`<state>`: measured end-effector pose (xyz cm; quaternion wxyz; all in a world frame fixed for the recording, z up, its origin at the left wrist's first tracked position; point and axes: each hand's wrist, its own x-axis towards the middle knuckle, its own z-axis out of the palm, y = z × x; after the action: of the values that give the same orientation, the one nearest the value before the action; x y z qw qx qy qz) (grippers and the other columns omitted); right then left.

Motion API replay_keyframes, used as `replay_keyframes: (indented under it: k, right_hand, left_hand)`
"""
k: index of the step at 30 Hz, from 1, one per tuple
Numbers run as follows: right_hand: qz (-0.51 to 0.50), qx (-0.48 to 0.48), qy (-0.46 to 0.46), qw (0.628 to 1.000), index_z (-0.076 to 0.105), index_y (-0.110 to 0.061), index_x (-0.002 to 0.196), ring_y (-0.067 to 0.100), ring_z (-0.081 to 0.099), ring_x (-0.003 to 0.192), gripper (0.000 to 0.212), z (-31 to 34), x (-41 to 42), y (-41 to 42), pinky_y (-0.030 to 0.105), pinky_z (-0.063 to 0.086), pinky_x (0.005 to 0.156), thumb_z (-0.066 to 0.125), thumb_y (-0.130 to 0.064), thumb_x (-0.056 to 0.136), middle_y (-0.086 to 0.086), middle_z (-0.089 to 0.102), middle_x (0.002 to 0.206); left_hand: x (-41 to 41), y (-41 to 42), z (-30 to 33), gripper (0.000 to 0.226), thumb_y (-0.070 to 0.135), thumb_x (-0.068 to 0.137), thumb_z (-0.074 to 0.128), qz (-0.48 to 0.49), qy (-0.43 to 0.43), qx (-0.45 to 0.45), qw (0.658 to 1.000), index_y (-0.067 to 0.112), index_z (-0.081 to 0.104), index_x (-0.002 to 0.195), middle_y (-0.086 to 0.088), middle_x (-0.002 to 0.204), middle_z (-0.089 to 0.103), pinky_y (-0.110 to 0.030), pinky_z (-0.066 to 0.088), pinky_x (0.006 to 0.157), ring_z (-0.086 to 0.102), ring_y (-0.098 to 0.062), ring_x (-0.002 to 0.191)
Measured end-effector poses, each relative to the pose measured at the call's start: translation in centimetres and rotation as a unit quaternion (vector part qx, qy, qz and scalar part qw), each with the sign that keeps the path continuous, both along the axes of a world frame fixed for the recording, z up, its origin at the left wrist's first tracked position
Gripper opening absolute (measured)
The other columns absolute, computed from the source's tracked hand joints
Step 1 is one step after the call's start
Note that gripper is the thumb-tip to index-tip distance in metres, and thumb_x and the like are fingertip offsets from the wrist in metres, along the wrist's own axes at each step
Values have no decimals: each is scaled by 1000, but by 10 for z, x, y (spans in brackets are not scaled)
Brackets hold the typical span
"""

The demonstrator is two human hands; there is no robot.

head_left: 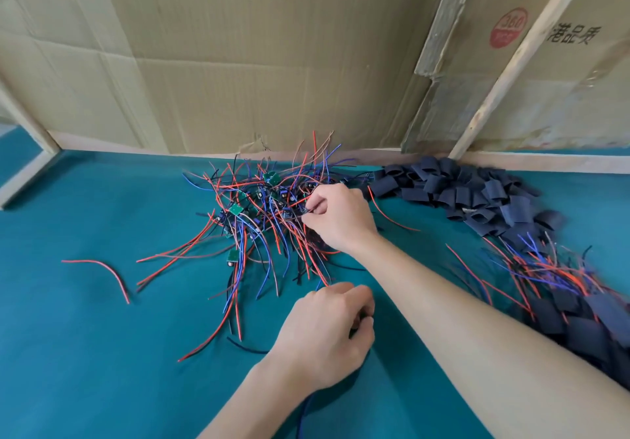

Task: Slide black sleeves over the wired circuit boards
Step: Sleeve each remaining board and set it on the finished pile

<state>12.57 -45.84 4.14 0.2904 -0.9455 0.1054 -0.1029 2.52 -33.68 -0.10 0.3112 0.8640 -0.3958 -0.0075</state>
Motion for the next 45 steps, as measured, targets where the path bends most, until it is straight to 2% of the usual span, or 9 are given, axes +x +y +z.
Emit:
replay_keyframes:
  k: [7, 13, 19, 24, 31, 35, 38, 41, 45]
  right_hand:
    - [-65, 103, -73, 990, 59, -37, 105, 4, 53, 81, 40, 5, -2, -13, 28, 39, 66, 77, -23, 72, -16, 69, 63]
    - [-129, 237, -144, 952, 57, -24, 96, 25, 74, 84, 36, 45, -20, -45, 42, 59, 81, 76, -20, 65, -3, 73, 70]
    - [-112, 390, -184, 895, 57, -12, 86, 26, 72, 56, 27, 76, -85, -76, 35, 60, 57, 66, -9, 60, 6, 70, 62]
    - [-29, 223, -97, 970, 61, -26, 81, 19, 72, 62, 23, 23, -154, -31, 40, 59, 65, 73, -17, 65, -3, 73, 74]
    - [132, 116, 25, 984, 69, -31, 91, 3, 72, 76, 22, 25, -172, -44, 28, 58, 77, 78, -38, 72, -15, 75, 80]
    - [-57, 16, -16, 998, 73, -30, 75, 7, 70, 76, 12, 42, -134, -124, 31, 54, 77, 76, -41, 77, -14, 74, 70]
    - [-203, -74, 8, 976, 74, -27, 102, 27, 66, 112, 18, 39, -97, -178, 36, 50, 92, 74, -22, 84, -4, 77, 106]
    - [-201, -155, 93, 963, 63, -22, 130, 35, 56, 126, 44, 27, -69, -207, 40, 46, 94, 72, -21, 87, 8, 61, 138]
    - [-183, -196, 171, 948, 63, -30, 123, 37, 56, 125, 42, 18, -54, -217, 39, 46, 89, 69, -14, 85, 11, 58, 137]
  left_hand:
    - [-2, 0, 1, 7, 33, 87, 48, 5, 3, -12, 1000, 28, 51, 91, 9, 83, 53, -40, 50, 70, 52, -18, 74]
    - [-1, -1, 4, 7, 24, 85, 55, 50, 11, -125, 991, 22, 60, 81, 9, 73, 59, -37, 50, 68, 55, -13, 70]
    - [6, -1, 12, 12, 13, 90, 67, 218, 231, -351, 881, 17, 74, 81, 1, 70, 74, -28, 59, 63, 71, -13, 62]
    - [2, -7, 17, 33, 30, 96, 59, 58, 539, -420, 728, 2, 76, 99, -21, 105, 76, -31, 61, 78, 75, -28, 96]
    - [-2, -4, 6, 21, 7, 99, 59, 17, 520, -355, 777, 8, 76, 112, -18, 109, 76, -33, 60, 85, 72, -23, 96]
    - [-3, -8, 5, 22, -1, 95, 60, 57, 516, -375, 768, 1, 68, 116, -19, 102, 77, -29, 60, 74, 74, -26, 87]
    - [-3, -8, 4, 19, 0, 96, 60, 60, 506, -368, 778, 4, 71, 112, -19, 94, 77, -29, 60, 73, 74, -27, 82]
    - [-1, -6, 4, 17, 5, 98, 60, 58, 507, -361, 780, 7, 76, 103, -21, 88, 75, -35, 62, 79, 71, -31, 81]
    - [1, -4, 2, 20, 7, 99, 61, 47, 497, -342, 796, 14, 79, 97, -17, 85, 74, -40, 60, 86, 68, -29, 82]
